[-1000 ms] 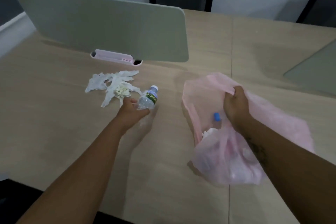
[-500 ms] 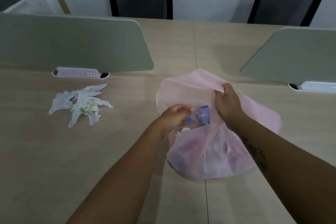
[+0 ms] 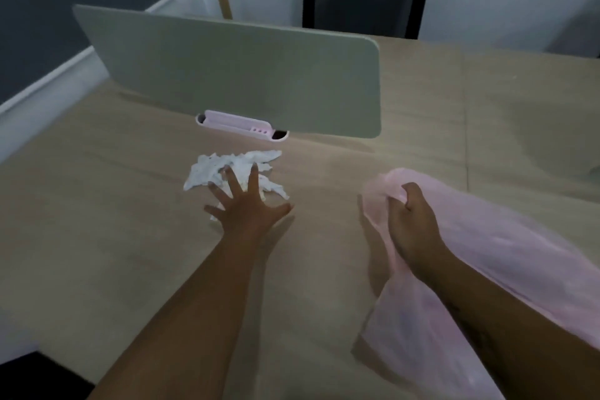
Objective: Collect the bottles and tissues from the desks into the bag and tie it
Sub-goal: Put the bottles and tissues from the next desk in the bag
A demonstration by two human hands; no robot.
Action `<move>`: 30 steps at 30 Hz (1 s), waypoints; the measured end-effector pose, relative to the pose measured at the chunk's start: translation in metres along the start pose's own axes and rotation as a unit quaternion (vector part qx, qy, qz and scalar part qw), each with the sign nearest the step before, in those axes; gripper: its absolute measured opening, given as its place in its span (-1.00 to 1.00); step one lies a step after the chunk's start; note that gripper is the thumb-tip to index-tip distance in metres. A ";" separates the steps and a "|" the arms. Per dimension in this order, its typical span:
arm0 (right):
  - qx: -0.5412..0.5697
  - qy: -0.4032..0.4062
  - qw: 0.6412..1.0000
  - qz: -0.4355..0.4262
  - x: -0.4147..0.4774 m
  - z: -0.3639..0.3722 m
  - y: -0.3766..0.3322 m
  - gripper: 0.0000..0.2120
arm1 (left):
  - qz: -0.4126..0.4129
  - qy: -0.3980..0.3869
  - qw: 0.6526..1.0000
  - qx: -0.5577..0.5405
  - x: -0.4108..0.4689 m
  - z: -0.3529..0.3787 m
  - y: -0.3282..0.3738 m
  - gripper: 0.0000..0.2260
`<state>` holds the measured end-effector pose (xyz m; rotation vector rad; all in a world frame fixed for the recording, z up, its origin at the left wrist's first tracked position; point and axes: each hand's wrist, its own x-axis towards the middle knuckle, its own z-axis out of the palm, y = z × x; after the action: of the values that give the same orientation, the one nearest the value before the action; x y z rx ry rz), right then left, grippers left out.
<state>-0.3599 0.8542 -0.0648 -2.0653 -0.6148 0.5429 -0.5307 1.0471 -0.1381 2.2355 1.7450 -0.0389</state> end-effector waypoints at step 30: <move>-0.022 0.042 0.999 0.001 0.039 0.049 0.006 -0.82 | 0.153 -0.033 0.965 -0.210 0.074 -0.001 -0.009 -0.78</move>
<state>-0.3563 0.9060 -0.1001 -2.1190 -0.5806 0.4442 -0.5199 1.1189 -0.1544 2.1223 1.2158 0.2930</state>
